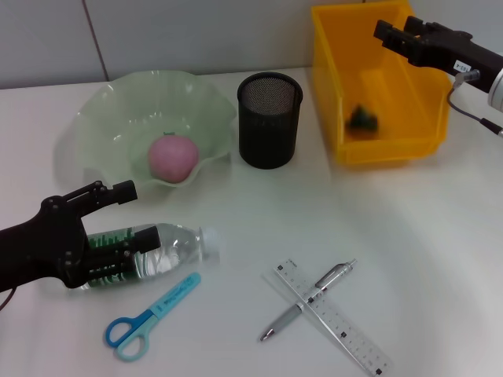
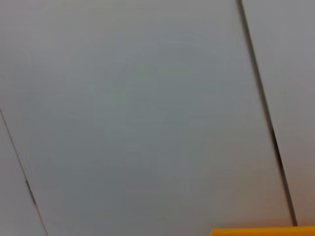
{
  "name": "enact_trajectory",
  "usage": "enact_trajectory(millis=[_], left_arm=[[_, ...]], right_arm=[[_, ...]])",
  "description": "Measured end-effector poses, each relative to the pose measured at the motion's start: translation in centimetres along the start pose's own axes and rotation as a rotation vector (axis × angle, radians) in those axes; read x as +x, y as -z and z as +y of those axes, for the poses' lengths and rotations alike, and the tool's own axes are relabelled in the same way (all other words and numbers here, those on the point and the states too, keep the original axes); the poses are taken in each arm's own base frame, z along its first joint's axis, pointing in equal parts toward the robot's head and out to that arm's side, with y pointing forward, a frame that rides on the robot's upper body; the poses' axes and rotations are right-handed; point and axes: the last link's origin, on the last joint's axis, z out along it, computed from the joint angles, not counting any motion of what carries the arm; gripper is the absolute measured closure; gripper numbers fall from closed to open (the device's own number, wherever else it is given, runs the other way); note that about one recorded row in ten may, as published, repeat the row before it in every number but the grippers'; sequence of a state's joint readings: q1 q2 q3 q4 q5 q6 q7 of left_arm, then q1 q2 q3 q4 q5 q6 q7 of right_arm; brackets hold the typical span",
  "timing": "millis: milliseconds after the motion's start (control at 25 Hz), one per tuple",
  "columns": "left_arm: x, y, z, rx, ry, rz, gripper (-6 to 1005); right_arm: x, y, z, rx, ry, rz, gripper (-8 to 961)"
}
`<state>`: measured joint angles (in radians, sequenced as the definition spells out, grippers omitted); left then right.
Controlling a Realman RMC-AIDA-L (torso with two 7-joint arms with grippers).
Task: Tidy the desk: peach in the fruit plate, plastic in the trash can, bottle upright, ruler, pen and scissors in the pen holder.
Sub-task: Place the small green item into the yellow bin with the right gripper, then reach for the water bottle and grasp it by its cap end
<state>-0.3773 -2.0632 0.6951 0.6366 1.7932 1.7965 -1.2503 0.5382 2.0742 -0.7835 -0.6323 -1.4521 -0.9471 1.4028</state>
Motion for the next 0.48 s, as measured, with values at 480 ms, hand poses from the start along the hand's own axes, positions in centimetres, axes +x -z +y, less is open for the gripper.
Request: enact_trajectory(millis=[480], left_arm=[[0.04,-0.31,-0.10,0.000,-0.004,0.001,138]], right_arm=[[-0.60,0.72,-0.73,0.022,-0.016,-0.038,297]])
